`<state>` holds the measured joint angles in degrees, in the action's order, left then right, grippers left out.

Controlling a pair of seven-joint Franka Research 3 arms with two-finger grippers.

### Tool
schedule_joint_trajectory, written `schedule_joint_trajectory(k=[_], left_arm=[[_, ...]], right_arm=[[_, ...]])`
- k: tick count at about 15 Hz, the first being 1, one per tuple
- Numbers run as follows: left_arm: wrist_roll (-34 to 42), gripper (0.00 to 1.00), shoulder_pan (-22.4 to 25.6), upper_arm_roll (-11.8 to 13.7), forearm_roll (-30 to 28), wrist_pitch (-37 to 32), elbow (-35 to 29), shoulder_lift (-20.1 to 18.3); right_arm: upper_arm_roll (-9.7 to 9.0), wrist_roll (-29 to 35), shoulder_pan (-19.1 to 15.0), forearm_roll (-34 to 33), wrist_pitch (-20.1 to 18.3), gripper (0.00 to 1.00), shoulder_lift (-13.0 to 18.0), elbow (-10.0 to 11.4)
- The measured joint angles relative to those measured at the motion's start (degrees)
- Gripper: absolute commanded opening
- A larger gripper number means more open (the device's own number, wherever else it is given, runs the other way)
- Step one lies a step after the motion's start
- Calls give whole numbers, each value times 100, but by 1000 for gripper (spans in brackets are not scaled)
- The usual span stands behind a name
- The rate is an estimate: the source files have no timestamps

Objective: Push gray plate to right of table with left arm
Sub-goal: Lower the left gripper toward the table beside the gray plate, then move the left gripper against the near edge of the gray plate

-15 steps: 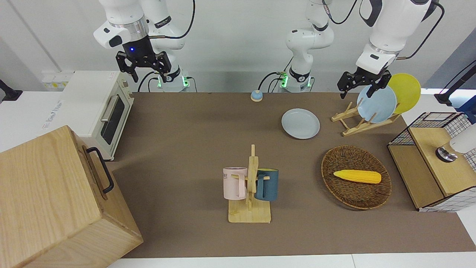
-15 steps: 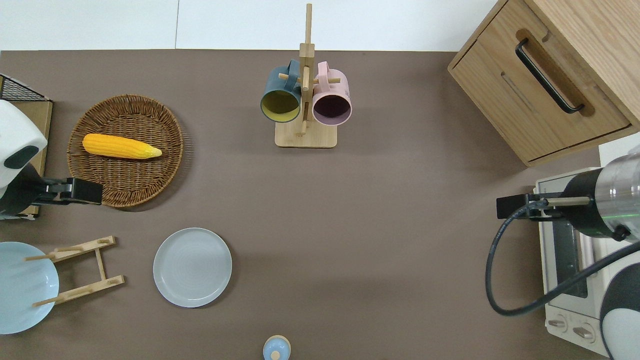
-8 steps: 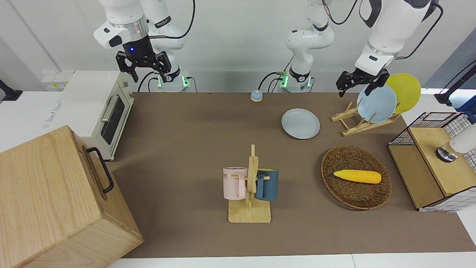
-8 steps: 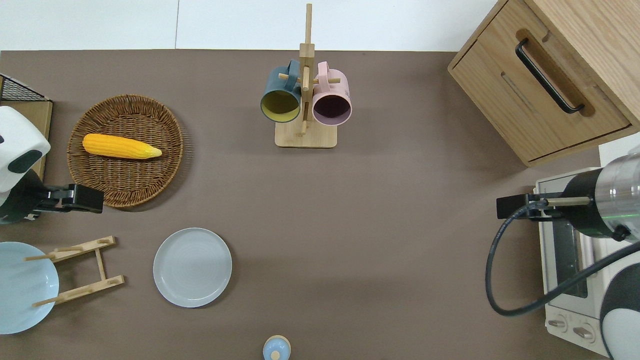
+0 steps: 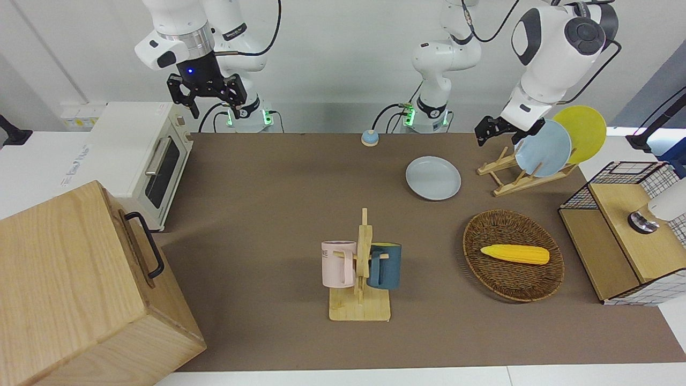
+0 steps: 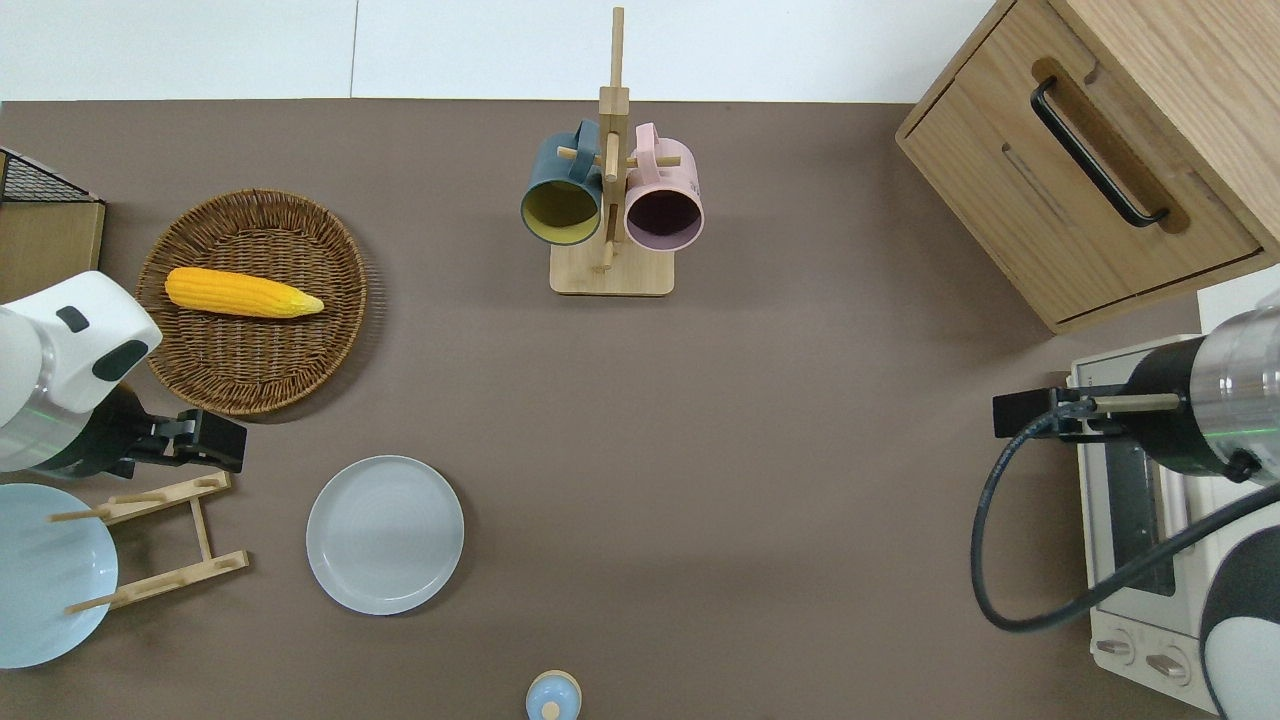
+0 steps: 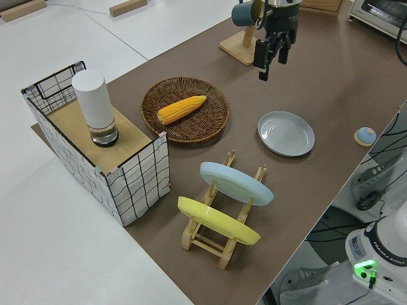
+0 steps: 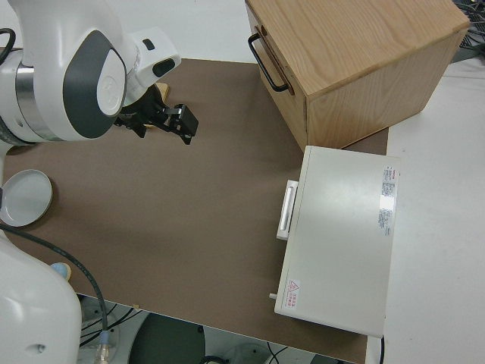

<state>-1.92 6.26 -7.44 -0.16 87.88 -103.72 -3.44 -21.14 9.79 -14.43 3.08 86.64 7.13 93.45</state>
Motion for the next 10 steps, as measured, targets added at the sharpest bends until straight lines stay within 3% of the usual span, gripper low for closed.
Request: schedule_joint_trajectory(k=[6,10], left_arm=[[173,987,81,223,-168,1049,-1564,-377],[430,981,84,448,-523,2063,-2983,-801]], right_arm=[[0,0,0,0,0,996,0,0],[0,0,0,0,0,996,0,0]])
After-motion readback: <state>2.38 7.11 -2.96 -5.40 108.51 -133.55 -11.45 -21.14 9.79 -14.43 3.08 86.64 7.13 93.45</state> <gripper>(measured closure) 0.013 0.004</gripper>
